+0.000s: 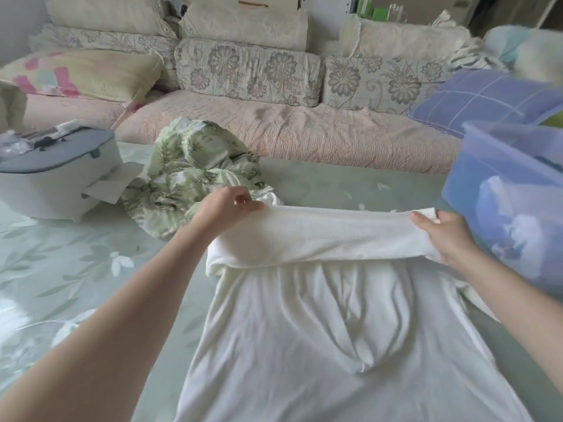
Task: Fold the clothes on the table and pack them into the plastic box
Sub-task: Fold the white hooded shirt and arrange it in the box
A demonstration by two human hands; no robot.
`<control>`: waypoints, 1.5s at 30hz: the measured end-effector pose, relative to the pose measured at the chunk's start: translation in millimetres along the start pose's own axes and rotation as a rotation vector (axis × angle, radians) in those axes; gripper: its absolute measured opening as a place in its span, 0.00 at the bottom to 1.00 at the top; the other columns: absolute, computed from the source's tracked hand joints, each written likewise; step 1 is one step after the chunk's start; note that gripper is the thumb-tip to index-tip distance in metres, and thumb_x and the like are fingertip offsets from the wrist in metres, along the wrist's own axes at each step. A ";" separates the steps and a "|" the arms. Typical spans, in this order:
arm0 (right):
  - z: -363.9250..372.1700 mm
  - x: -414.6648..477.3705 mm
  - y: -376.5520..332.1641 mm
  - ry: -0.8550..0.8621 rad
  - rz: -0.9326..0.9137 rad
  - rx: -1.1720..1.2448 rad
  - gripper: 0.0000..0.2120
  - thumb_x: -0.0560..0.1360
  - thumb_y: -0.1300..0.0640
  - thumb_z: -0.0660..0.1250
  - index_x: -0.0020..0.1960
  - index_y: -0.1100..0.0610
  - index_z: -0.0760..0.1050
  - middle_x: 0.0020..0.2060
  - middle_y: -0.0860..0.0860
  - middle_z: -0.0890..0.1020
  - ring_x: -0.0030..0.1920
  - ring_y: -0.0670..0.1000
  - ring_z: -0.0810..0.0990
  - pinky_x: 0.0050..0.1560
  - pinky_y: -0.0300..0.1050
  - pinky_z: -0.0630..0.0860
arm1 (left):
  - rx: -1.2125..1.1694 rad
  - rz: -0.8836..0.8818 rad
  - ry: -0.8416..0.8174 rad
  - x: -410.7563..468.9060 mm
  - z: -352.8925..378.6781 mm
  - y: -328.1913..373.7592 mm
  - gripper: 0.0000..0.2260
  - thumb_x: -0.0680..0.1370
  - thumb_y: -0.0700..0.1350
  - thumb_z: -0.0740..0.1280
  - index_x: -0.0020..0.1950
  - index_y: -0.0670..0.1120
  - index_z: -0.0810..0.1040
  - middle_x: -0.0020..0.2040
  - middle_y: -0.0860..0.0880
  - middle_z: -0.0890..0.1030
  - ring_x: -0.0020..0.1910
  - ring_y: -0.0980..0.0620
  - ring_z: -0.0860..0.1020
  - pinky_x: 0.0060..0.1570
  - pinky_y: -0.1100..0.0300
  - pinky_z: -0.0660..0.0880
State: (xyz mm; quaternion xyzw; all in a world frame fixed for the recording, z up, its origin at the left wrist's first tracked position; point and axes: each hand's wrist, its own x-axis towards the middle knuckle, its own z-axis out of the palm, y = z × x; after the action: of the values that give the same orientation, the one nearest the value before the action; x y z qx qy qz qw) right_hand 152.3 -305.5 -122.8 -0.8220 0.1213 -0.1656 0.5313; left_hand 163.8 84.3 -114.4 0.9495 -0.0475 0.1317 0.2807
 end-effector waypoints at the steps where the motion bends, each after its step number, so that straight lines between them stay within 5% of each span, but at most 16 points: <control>1: -5.7 4.8 5.9 0.004 0.003 -0.031 0.07 0.74 0.57 0.71 0.43 0.61 0.80 0.29 0.46 0.81 0.29 0.40 0.76 0.34 0.37 0.75 | 0.060 0.005 -0.033 4.3 4.9 2.4 0.16 0.73 0.58 0.69 0.42 0.45 0.78 0.38 0.48 0.78 0.38 0.47 0.75 0.33 0.57 0.65; 4: -17.0 12.2 25.1 0.019 -0.011 -0.141 0.16 0.72 0.53 0.72 0.45 0.69 0.78 0.37 0.62 0.81 0.37 0.48 0.74 0.39 0.45 0.72 | 0.220 0.027 -0.120 11.4 16.4 2.5 0.24 0.73 0.64 0.65 0.32 0.44 0.71 0.29 0.48 0.70 0.31 0.48 0.69 0.30 0.56 0.61; 8: -21.8 2.4 44.8 0.017 0.020 -0.305 0.17 0.74 0.52 0.71 0.44 0.68 0.76 0.41 0.57 0.76 0.45 0.54 0.76 0.41 0.48 0.66 | 0.266 0.009 -0.136 12.5 15.6 -5.3 0.25 0.72 0.67 0.63 0.31 0.45 0.69 0.28 0.49 0.69 0.28 0.50 0.66 0.29 0.58 0.60; 10: -22.5 -0.5 51.9 0.025 -0.017 -0.359 0.24 0.70 0.46 0.70 0.38 0.69 0.72 0.32 0.57 0.72 0.38 0.57 0.73 0.34 0.50 0.63 | 0.290 0.013 -0.137 14.1 9.4 -8.6 0.26 0.71 0.68 0.63 0.32 0.45 0.73 0.29 0.49 0.72 0.30 0.49 0.70 0.29 0.58 0.64; 13: -22.4 0.1 53.4 0.049 -0.045 -0.417 0.22 0.73 0.49 0.69 0.32 0.64 0.65 0.26 0.55 0.66 0.34 0.58 0.67 0.33 0.50 0.62 | 0.295 -0.004 -0.095 19.0 2.0 -8.0 0.20 0.72 0.65 0.65 0.36 0.48 0.77 0.34 0.49 0.77 0.35 0.48 0.75 0.31 0.59 0.66; 17: -24.1 5.1 47.9 0.120 -0.075 -0.450 0.17 0.75 0.48 0.67 0.35 0.60 0.71 0.31 0.57 0.73 0.40 0.61 0.72 0.41 0.53 0.67 | 0.343 -0.015 -0.017 26.2 4.5 -3.1 0.19 0.73 0.65 0.65 0.39 0.48 0.76 0.36 0.48 0.78 0.38 0.46 0.76 0.32 0.58 0.66; 21: -30.1 13.0 50.1 0.130 -0.096 -0.484 0.23 0.76 0.52 0.67 0.30 0.55 0.58 0.25 0.50 0.62 0.35 0.57 0.64 0.37 0.51 0.62 | 0.400 0.016 0.007 29.3 12.5 -3.2 0.22 0.73 0.67 0.62 0.42 0.47 0.76 0.37 0.47 0.78 0.39 0.44 0.76 0.35 0.57 0.66; 27: -31.0 15.1 63.5 0.065 -0.070 -0.681 0.15 0.77 0.48 0.65 0.48 0.62 0.77 0.43 0.64 0.80 0.48 0.64 0.78 0.42 0.51 0.68 | 0.488 0.115 -0.046 21.4 24.0 -2.4 0.22 0.75 0.66 0.57 0.45 0.47 0.75 0.35 0.46 0.77 0.40 0.44 0.77 0.40 0.57 0.65; 32: -30.7 12.6 63.1 0.109 -0.118 -0.774 0.17 0.78 0.48 0.64 0.51 0.63 0.77 0.46 0.65 0.81 0.48 0.65 0.78 0.41 0.50 0.65 | 0.300 0.143 0.013 8.0 18.4 -11.1 0.17 0.75 0.61 0.63 0.45 0.46 0.76 0.37 0.47 0.78 0.45 0.47 0.73 0.43 0.57 0.65; 36: -27.1 7.9 58.1 0.113 -0.132 -0.815 0.20 0.78 0.48 0.64 0.61 0.62 0.76 0.53 0.64 0.81 0.54 0.65 0.78 0.48 0.52 0.71 | 0.363 0.267 0.090 15.4 23.6 -14.9 0.18 0.73 0.59 0.66 0.48 0.44 0.73 0.36 0.44 0.81 0.43 0.45 0.76 0.62 0.54 0.59; 40: -27.9 4.1 57.2 0.108 -0.122 -0.846 0.21 0.77 0.47 0.64 0.62 0.61 0.76 0.53 0.65 0.80 0.54 0.66 0.78 0.49 0.53 0.72 | 0.401 0.290 0.166 16.7 30.7 -20.9 0.18 0.72 0.59 0.68 0.47 0.44 0.73 0.36 0.44 0.82 0.41 0.44 0.76 0.60 0.53 0.58; 45: -25.4 -2.4 54.3 0.140 -0.222 -0.901 0.18 0.74 0.52 0.70 0.58 0.63 0.76 0.52 0.64 0.80 0.54 0.65 0.76 0.52 0.57 0.73 | 0.517 0.273 0.166 5.8 36.0 -25.2 0.20 0.69 0.57 0.72 0.53 0.45 0.76 0.54 0.44 0.78 0.57 0.42 0.72 0.63 0.49 0.58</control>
State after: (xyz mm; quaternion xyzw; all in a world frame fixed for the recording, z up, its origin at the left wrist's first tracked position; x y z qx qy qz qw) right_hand 138.6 -347.8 -163.1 -0.9656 0.1280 -0.2071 0.0913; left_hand 181.5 85.6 -155.0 0.9604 -0.1163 0.2529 0.0122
